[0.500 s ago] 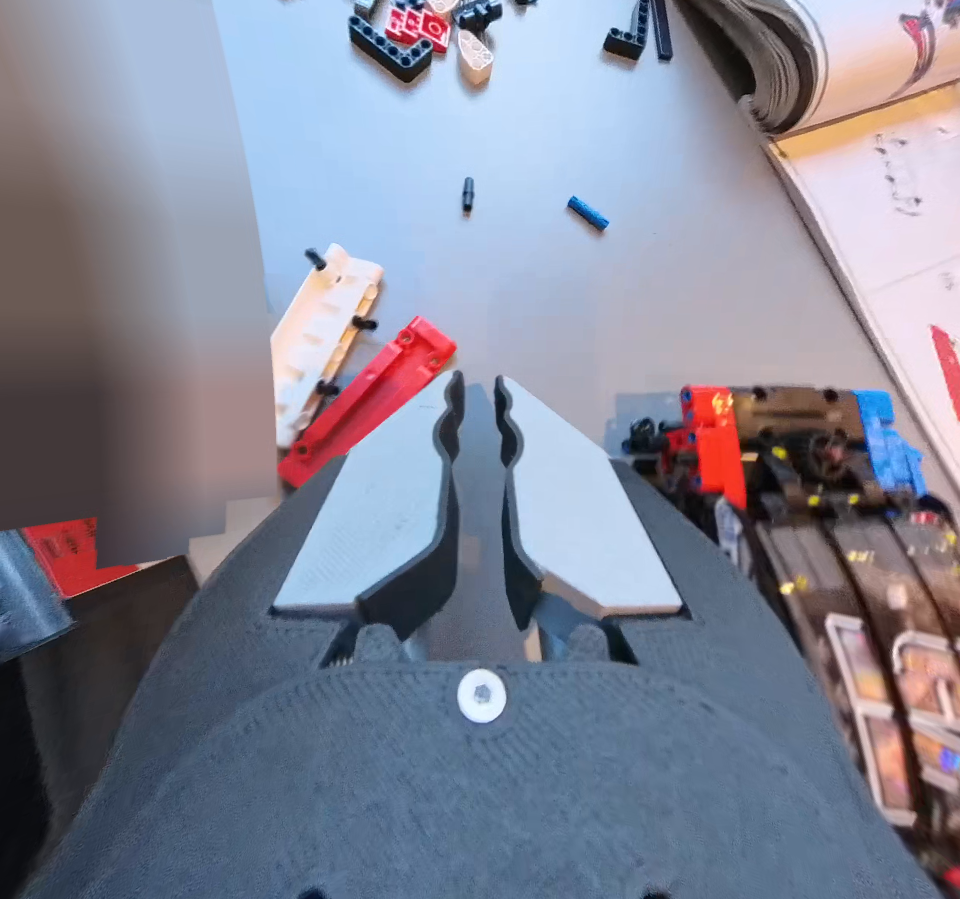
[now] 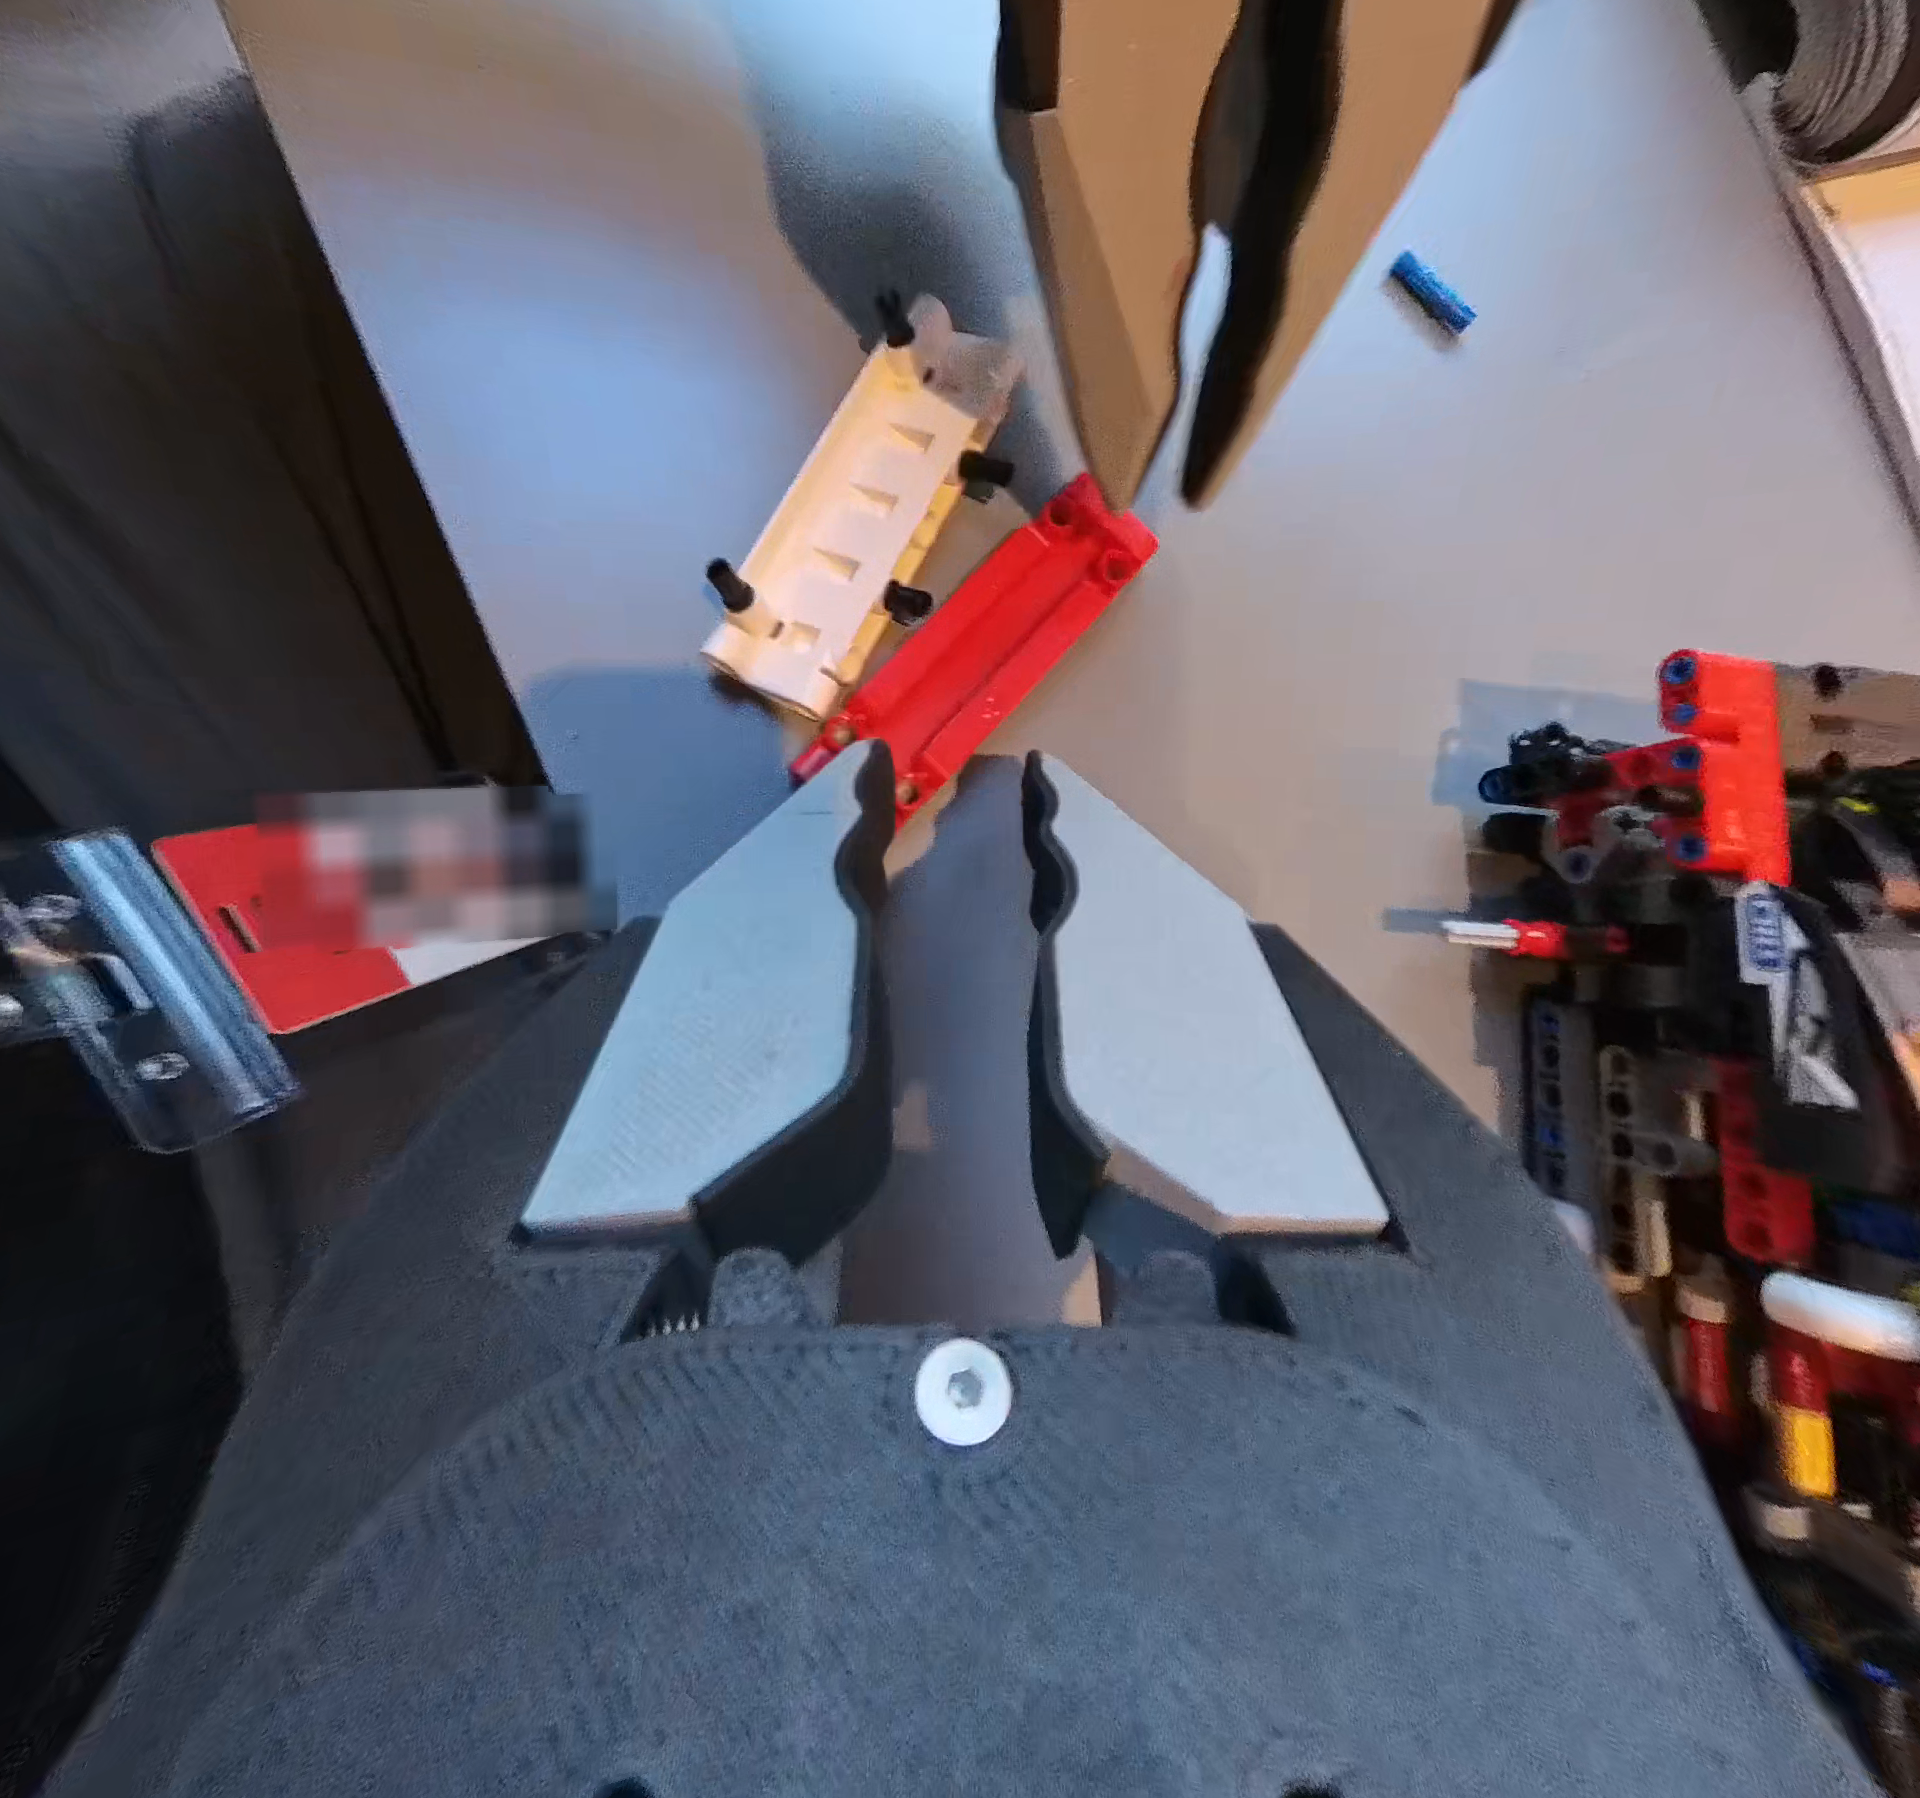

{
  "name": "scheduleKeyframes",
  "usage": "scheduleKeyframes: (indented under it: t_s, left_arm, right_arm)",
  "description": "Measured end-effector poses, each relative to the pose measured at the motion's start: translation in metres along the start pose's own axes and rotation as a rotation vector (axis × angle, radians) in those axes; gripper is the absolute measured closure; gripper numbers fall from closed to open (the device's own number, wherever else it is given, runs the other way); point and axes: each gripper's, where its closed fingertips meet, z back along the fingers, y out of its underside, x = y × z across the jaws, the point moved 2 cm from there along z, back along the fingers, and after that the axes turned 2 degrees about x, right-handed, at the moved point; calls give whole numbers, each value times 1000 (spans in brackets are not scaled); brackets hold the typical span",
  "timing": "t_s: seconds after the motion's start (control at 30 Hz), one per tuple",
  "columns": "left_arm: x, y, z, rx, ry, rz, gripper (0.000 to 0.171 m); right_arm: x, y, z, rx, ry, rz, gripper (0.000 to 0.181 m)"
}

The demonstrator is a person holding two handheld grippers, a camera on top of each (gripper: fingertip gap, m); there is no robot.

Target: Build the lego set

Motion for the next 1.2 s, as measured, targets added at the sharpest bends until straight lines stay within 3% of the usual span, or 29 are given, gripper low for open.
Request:
scheduleKeyframes:
  t_s: [0.1, 0.27, 0.37, 0.5, 0.63, 0.7, 0.8, 0.9, 1.2]
  left_arm:
    - [-10, 11, -6, 12, 11, 9, 171]
    - [-25, 19, 1, 25, -105, 57, 171]
    - [-23, 18, 12, -1, -217, 27, 171]
    - [-8, -1, 19, -52, -208, 82, 163]
    - [-2, -13, -5, -21, -29, 128, 149]
    - [-5, -13, -18, 4, 47, 109, 146]
    - [-10, -13, -27, 26, 113, 93, 149]
    - [-11, -10, -27, 50, 131, 88, 150]
    - [-19, 9, -12, 20, 158, 128, 151]
  right_arm:
    - [-15, 4, -3, 22, 58, 48, 166]
    - [-49, 9, -4, 59, 176, 56, 167]
    - [-37, -4, 9, -40, 114, 31, 167]
    - [-3, -15, 24, -130, 4, -2, 162]
    - [38, -30, 18, -175, -51, 3, 159]
    - [41, -32, 7, -159, 21, 54, 160]
    - [43, -33, -9, -119, 6, 51, 160]
    - [40, -29, -20, -86, -27, 74, 175]
    - [30, 3, 8, -106, -198, 135, 177]
